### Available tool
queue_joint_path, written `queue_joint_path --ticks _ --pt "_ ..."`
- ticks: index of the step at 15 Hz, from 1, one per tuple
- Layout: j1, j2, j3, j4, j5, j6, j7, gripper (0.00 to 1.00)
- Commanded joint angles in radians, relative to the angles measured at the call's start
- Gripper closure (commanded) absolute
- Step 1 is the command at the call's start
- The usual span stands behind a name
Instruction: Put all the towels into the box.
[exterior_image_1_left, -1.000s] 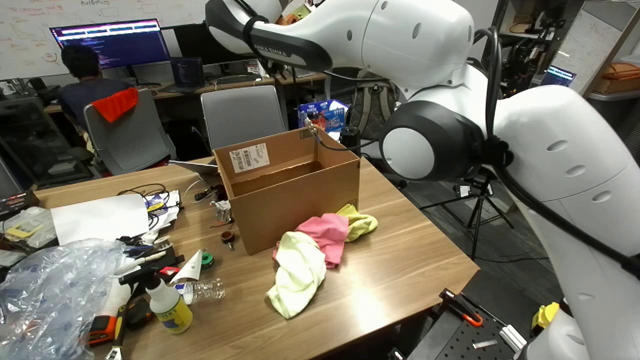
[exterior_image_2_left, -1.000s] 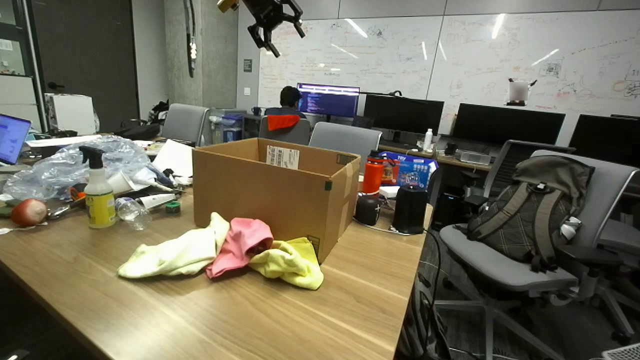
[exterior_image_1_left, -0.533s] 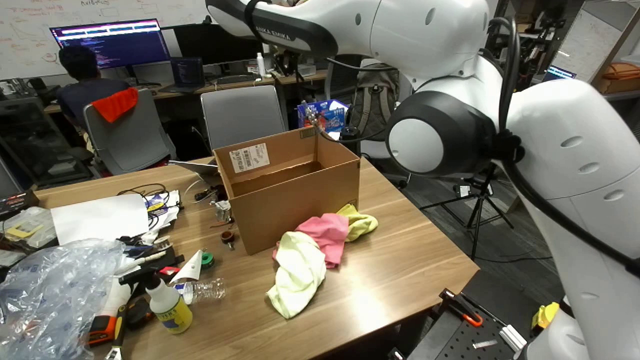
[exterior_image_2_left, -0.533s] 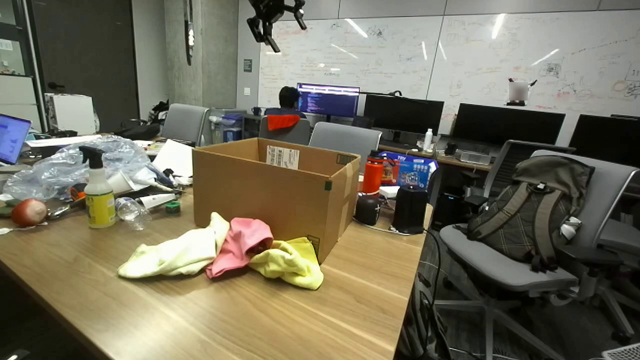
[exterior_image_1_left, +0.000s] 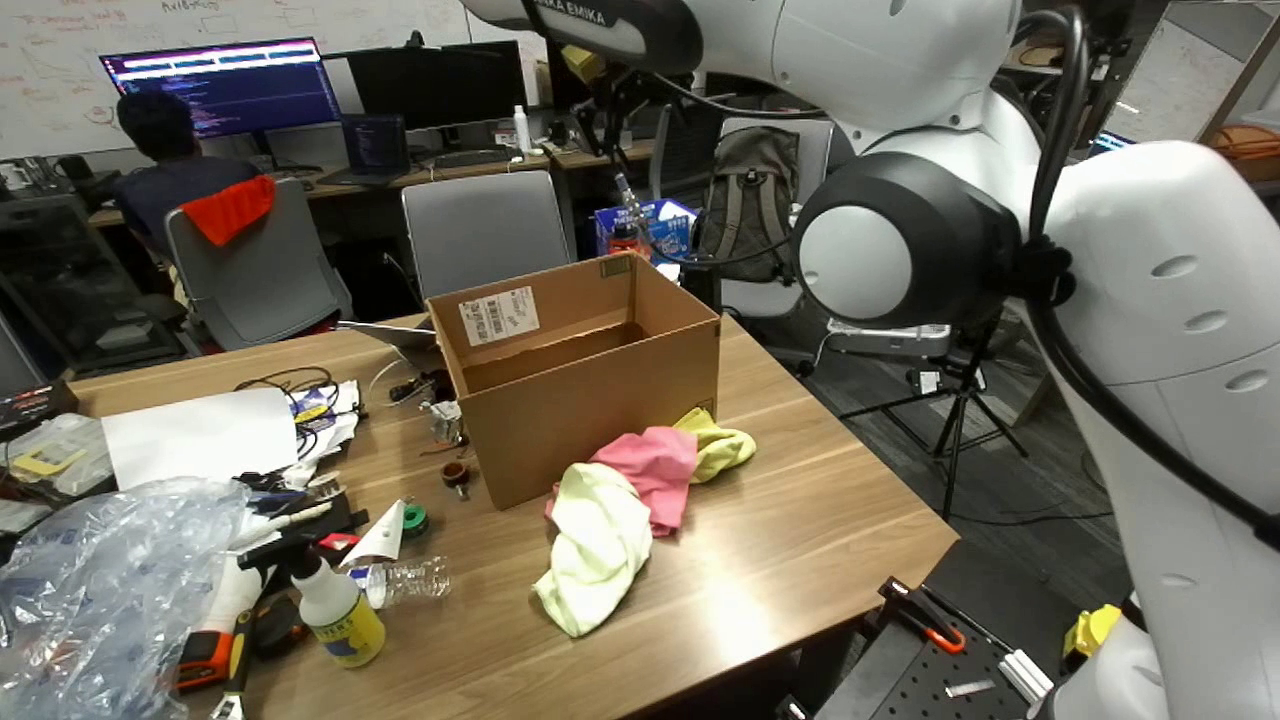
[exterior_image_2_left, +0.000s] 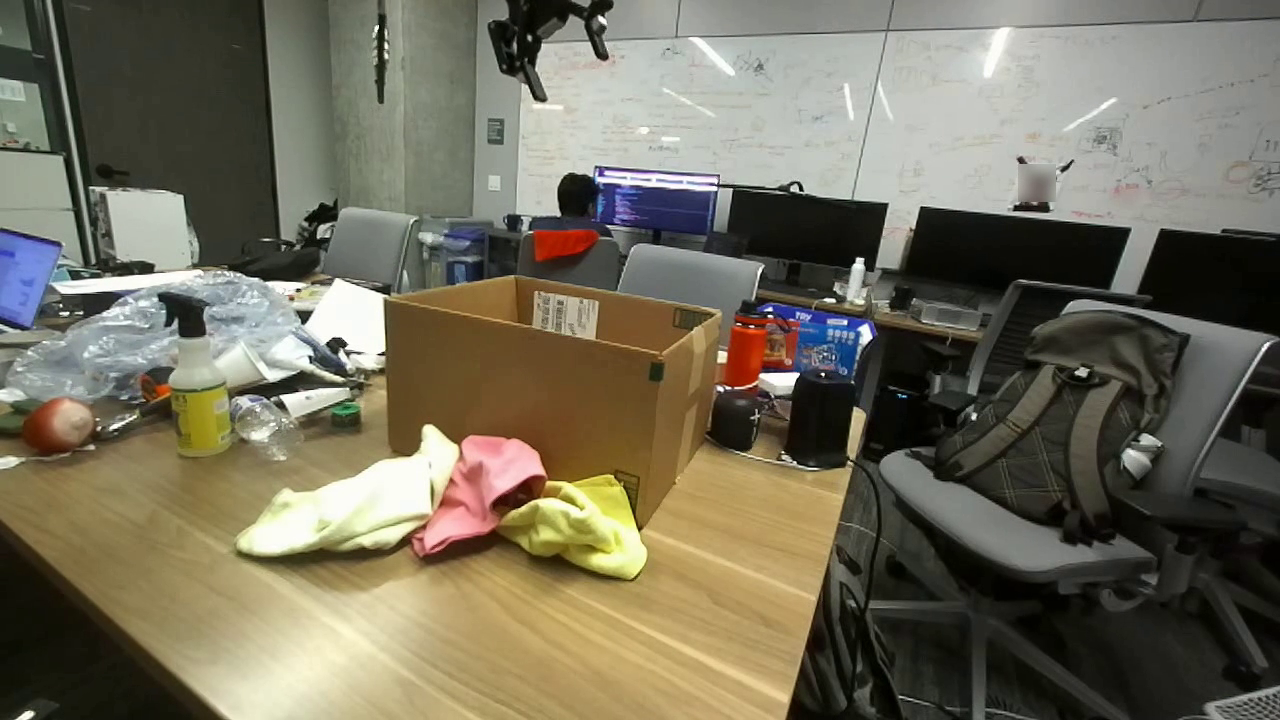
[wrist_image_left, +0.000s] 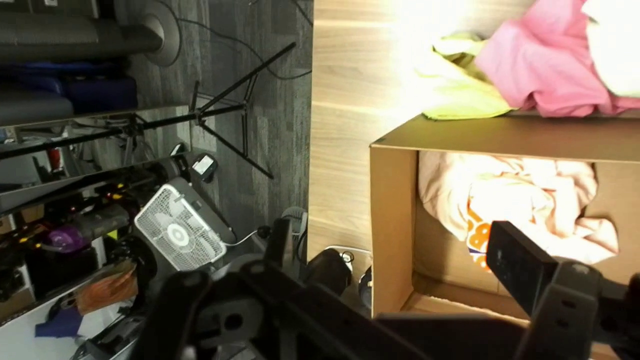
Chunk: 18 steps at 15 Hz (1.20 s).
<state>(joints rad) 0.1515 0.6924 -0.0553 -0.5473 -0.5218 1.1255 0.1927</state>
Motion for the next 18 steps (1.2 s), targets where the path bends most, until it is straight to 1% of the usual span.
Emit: queue_joint_path --ticks 1,5,9,14,18 --pt "-0.069 -0.062 0.052 -0.058 0.114 -0.047 -0.015 0.00" --pt "-0.133 -0.095 0.094 -0.131 0.241 -0.057 -0.009 0.00" --pt "-0.162 -0.153 0.120 -0.283 0.321 0.002 0.013 0.00" --pt "-0.154 -0.231 0.125 -0.529 0.335 0.163 0.042 0.00" --pt "-0.160 -0.277 0.120 -0.726 0.327 0.311 0.099 0.00"
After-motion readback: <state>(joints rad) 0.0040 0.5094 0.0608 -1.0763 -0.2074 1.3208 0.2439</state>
